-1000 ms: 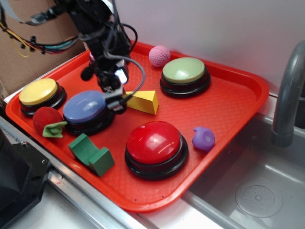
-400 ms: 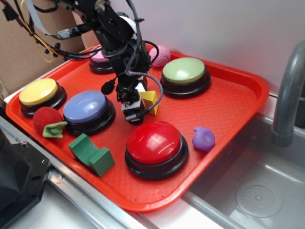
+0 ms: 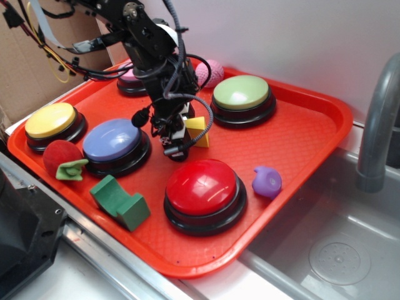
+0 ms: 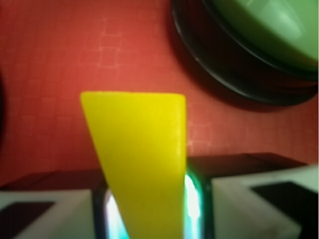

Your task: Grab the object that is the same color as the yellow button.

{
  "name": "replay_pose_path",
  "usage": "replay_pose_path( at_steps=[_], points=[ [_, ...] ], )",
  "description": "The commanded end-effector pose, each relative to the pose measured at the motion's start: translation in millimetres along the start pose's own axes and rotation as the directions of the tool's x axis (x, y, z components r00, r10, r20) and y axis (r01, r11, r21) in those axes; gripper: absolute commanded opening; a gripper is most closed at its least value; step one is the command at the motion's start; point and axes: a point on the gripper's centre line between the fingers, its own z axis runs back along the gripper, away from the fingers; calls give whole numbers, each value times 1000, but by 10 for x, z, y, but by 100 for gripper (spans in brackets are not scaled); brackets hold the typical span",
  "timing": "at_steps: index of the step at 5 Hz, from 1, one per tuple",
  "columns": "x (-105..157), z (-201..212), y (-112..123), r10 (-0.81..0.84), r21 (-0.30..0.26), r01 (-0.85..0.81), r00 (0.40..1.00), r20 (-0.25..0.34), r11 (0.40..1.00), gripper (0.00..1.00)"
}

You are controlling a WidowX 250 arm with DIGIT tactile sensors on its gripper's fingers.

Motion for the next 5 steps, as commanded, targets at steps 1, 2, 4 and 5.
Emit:
replay_pose_path(
  at_steps=[1,2,4,5],
  points=[
    [147,769,169,328,102,-326,945,-4,940,0],
    [109,1158,334,516,167,-511,857,18,843,0],
    [-22,1569,754,784,85,-783,620,22,617,0],
    [-44,1589,787,810,115,-807,585,24,579,0]
  ],
)
